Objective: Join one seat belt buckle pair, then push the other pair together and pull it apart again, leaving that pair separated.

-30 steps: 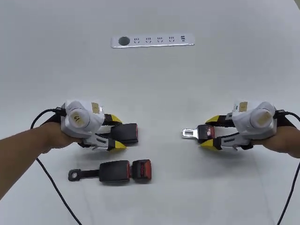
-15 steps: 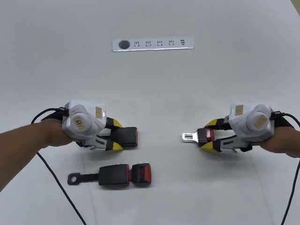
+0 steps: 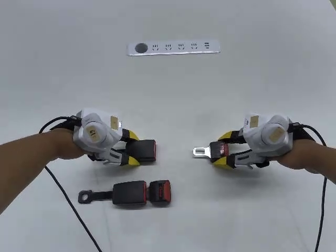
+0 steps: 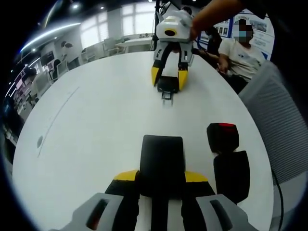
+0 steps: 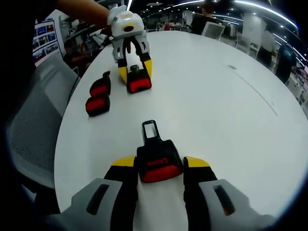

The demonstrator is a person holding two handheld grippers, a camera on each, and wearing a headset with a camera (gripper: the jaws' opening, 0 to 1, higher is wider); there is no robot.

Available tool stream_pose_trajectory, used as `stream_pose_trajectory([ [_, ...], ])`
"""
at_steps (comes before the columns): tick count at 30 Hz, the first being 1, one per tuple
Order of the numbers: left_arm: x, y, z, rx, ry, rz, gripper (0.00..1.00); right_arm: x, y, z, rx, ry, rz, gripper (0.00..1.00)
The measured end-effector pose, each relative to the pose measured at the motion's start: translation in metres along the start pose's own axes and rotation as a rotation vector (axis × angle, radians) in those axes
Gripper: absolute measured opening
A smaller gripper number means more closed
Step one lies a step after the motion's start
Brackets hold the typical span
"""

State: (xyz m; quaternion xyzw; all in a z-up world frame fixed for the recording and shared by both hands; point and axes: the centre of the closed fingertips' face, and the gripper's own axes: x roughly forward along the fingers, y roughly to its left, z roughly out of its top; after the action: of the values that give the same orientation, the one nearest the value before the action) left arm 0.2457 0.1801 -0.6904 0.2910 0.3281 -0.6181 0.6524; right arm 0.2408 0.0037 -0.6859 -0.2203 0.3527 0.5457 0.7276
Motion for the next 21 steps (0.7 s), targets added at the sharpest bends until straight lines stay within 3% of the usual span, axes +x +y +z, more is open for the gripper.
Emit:
stream_pose_trajectory([
  [9,0.000,0.001,-0.001,-0.004,0.006,0.001,0.34,0.023,0.005,0.018,0.001,-0.029,-0.003,0.36],
  [21,0.000,0.000,-0.003,-0.002,0.019,0.001,0.34,0.032,0.012,0.042,-0.005,-0.056,0.006,0.36],
])
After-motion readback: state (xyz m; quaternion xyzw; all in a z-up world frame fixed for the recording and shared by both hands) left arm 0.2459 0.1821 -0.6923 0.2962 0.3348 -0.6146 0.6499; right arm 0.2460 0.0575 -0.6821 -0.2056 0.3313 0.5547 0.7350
